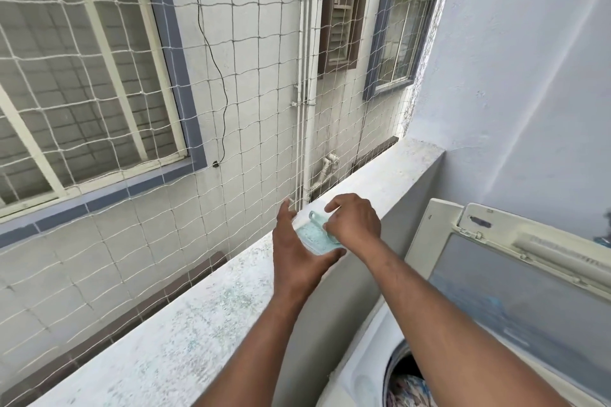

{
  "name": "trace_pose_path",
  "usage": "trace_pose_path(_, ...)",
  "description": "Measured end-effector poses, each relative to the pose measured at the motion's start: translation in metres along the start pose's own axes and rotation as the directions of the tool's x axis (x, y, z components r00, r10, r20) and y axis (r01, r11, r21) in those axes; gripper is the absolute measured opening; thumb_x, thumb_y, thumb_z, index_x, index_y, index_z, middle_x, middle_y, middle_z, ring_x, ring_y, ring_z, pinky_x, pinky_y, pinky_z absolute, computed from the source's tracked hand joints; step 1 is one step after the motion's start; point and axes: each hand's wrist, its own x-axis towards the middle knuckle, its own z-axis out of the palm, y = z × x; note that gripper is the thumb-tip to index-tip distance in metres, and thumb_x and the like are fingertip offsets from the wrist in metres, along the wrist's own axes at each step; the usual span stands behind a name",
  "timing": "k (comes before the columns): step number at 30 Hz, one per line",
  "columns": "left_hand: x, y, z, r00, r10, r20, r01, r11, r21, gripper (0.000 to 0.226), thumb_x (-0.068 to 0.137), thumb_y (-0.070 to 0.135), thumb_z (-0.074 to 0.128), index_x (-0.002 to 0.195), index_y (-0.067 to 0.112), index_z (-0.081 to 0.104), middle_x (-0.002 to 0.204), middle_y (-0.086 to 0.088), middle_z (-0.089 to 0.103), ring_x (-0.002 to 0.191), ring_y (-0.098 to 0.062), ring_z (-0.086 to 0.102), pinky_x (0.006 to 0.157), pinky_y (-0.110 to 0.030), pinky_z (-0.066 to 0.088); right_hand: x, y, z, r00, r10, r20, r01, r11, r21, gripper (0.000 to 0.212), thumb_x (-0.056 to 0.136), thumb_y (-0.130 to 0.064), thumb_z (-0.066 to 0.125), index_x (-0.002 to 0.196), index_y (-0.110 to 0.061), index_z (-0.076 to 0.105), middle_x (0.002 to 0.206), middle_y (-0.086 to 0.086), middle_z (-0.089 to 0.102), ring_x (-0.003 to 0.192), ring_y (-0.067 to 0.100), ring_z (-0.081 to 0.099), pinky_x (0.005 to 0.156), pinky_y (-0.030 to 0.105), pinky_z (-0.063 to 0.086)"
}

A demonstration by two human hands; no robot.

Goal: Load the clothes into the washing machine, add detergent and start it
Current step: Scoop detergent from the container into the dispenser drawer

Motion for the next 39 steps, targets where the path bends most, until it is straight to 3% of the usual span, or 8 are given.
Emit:
trace_pose_path(5,0.0,-0.002,0.0,1.0,0.018,0.002,-0.018,0.999,0.026,0.136,0.051,0.039,0.102,0.16,0.034,0.02,0.146,0.008,0.049,0.134,-0.011,0.049,0.111,-0.031,0.043,0.0,0.004,-0.008,0.995,-0.084,-0.048,0.088,0.992,0.092,0.032,0.086,-0.016,0.069,0.115,-0.025,0.076,0.107,-0.002,0.078,0.103,0.025,0.07,0.08,0.029,0.049)
trace_pose_path(9,-0.001,-0.002,0.0,0.999,0.046,0.001,-0.046,0.998,0.033,0.134,0.053,0.039,0.101,0.16,0.035,0.02,0.153,0.004,0.047,0.139,-0.013,0.046,0.115,-0.033,0.04,-0.004,0.013,-0.012,0.967,-0.157,-0.202,0.181,0.977,0.109,0.01,0.082,-0.023,0.069,0.091,-0.024,0.065,0.081,-0.007,0.073,0.076,0.021,0.067,0.066,0.03,0.046)
trace_pose_path(14,-0.001,-0.003,0.001,0.998,0.055,0.022,-0.055,0.998,0.016,0.135,0.053,0.037,0.103,0.16,0.034,0.022,0.148,0.008,0.05,0.135,-0.007,0.048,0.105,-0.01,0.033,-0.011,0.024,-0.005,0.958,-0.152,-0.242,0.184,0.976,0.118,0.005,0.078,-0.019,0.076,0.081,-0.022,0.073,0.078,-0.008,0.075,0.073,0.019,0.069,0.064,0.029,0.052)
trace_pose_path(20,-0.002,0.001,0.0,0.998,0.051,0.028,-0.05,0.998,-0.031,0.131,0.054,0.034,0.104,0.159,0.03,0.027,0.14,0.013,0.051,0.12,0.013,0.05,0.092,0.005,0.032,-0.021,0.026,-0.007,0.973,-0.23,-0.007,0.227,0.954,0.195,0.009,0.076,-0.018,0.087,0.083,-0.022,0.083,0.083,-0.009,0.079,0.075,0.008,0.069,0.069,0.025,0.053)
trace_pose_path(23,-0.002,0.0,0.001,0.997,0.062,0.04,-0.062,0.998,-0.005,0.131,0.055,0.034,0.103,0.16,0.032,0.024,0.144,0.009,0.051,0.129,0.001,0.051,0.096,0.005,0.031,-0.019,0.028,-0.021,0.967,-0.224,0.118,0.211,0.971,0.115,0.01,0.073,-0.018,0.085,0.078,-0.027,0.082,0.084,-0.013,0.078,0.078,0.004,0.069,0.072,0.026,0.057)
trace_pose_path(29,-0.004,0.0,-0.001,0.997,0.079,0.024,-0.079,0.997,0.026,0.133,0.055,0.034,0.102,0.16,0.036,0.021,0.154,0.007,0.046,0.14,-0.01,0.045,0.112,-0.026,0.037,-0.012,0.029,-0.038,0.962,-0.253,-0.103,0.229,0.953,-0.198,0.02,0.086,-0.023,0.069,0.1,-0.029,0.08,0.102,-0.004,0.077,0.094,0.024,0.07,0.067,0.026,0.045)
trace_pose_path(34,-0.003,-0.001,-0.001,0.998,0.064,0.021,-0.064,0.998,-0.001,0.133,0.055,0.036,0.102,0.159,0.041,0.02,0.148,0.009,0.05,0.134,-0.01,0.049,0.108,-0.025,0.038,-0.016,0.025,-0.034,0.951,-0.309,0.023,0.294,0.874,-0.387,0.028,0.082,-0.029,0.055,0.098,-0.02,0.076,0.105,0.004,0.075,0.097,0.031,0.069,0.069,0.031,0.045)
trace_pose_path(39,-0.004,0.001,-0.001,0.998,0.057,-0.008,-0.058,0.998,-0.033,0.133,0.052,0.041,0.104,0.156,0.047,0.021,0.145,0.01,0.052,0.133,-0.01,0.054,0.112,-0.036,0.048,-0.028,0.013,-0.043,0.964,-0.227,0.14,0.258,0.924,-0.28,0.054,0.063,-0.046,0.044,0.096,-0.017,0.076,0.105,0.005,0.074,0.096,0.032,0.067,0.074,0.032,0.051)
